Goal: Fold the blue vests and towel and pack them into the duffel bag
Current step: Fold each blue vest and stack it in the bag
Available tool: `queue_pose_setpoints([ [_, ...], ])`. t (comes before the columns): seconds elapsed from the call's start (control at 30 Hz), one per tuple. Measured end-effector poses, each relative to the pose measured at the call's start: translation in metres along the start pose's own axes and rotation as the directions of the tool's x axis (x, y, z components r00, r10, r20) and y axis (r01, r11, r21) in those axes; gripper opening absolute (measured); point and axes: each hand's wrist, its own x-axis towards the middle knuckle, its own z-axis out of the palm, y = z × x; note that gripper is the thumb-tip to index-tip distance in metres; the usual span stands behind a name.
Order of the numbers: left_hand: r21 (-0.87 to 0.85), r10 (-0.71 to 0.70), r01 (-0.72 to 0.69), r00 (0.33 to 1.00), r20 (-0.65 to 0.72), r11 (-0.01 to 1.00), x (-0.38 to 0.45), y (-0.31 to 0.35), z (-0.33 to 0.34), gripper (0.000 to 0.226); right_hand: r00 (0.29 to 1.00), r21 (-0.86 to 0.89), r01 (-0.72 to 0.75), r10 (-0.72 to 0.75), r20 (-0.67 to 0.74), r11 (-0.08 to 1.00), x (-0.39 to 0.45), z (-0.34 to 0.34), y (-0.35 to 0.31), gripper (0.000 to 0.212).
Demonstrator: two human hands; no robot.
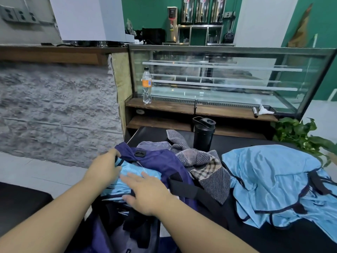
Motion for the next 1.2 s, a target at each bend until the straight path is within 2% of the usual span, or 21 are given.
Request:
queue_pose_setpoints([
  [0.1,-0.038,0.086,-0.091,0.99,-0.111,0.995,-0.007,0.005,0.002,0.034,0.992,-0.252,-0.028,0.058,0.111,0.967,0.016,0.008,-0.013,0.049],
  [0.17,-0.034,0.17,-0.178,0.971,-0.169,0.983,-0.012,0.011,0.003,0.033,0.975,-0.38,-0.078,0.151,0.165,0.922,0.029,0.009,-0.025,0.048],
  [0.27,-0.092,0.238,-0.254,0.96,-0.149,0.963,-0.023,0.021,0.006,0.037,0.952,-0.409,-0.158,0.249,0.179,0.899,0.041,0.013,-0.034,0.05],
  [0.33,-0.191,0.203,-0.219,0.974,-0.098,0.957,-0.03,0.023,0.011,0.04,0.97,-0.316,-0.155,0.205,0.131,0.936,0.039,0.015,-0.032,0.053],
  [0.4,-0.281,0.17,-0.179,0.984,-0.056,0.943,-0.039,0.023,0.015,0.041,0.989,-0.033,-0.147,0.147,-0.014,0.989,0.03,0.015,-0.023,0.043],
  [0.47,-0.335,0.158,-0.165,0.986,-0.049,0.928,-0.049,0.027,0.019,0.038,0.972,0.322,-0.089,0.153,-0.18,0.942,0.017,0.014,-0.012,0.028],
  [0.53,-0.39,0.156,-0.171,0.985,-0.07,0.905,-0.059,0.039,0.021,0.032,0.941,0.496,-0.004,0.172,-0.293,0.868,-0.001,0.014,0.002,0.025],
  [0.6,-0.451,0.168,-0.196,0.98,-0.102,0.871,-0.071,0.054,0.024,0.028,0.921,0.499,0.043,0.159,-0.355,0.866,-0.023,0.017,0.016,0.033],
  [0.7,-0.526,0.219,-0.252,0.968,-0.125,0.813,-0.089,0.079,0.04,0.038,0.883,0.431,0.061,0.153,-0.444,0.9,-0.054,0.021,0.041,0.048],
  [0.83,-0.609,0.317,-0.34,0.936,-0.151,0.716,-0.121,0.117,0.07,0.049,0.826,0.402,0.062,0.179,-0.535,0.914,-0.094,0.026,0.078,0.052],
  [0.93,-0.716,0.281,-0.316,0.944,-0.172,0.623,-0.142,0.138,0.095,0.05,0.783,0.4,-0.025,0.266,-0.563,0.916,-0.138,0.029,0.101,0.056],
  [1.03,-0.79,0.335,-0.273,0.938,-0.091,0.549,-0.162,0.15,0.126,0.051,0.76,0.383,-0.137,0.345,-0.551,0.914,-0.178,0.033,0.126,0.058],
  [1.1,-0.792,0.391,-0.257,0.92,-0.025,0.553,-0.175,0.152,0.146,0.055,0.746,0.379,-0.231,0.414,-0.522,0.896,-0.198,0.032,0.146,0.056],
  [1.2,-0.789,0.364,-0.174,0.929,0.067,0.589,-0.187,0.145,0.171,0.055,0.703,0.319,-0.356,0.477,-0.528,0.878,-0.217,0.019,0.178,0.054],
])
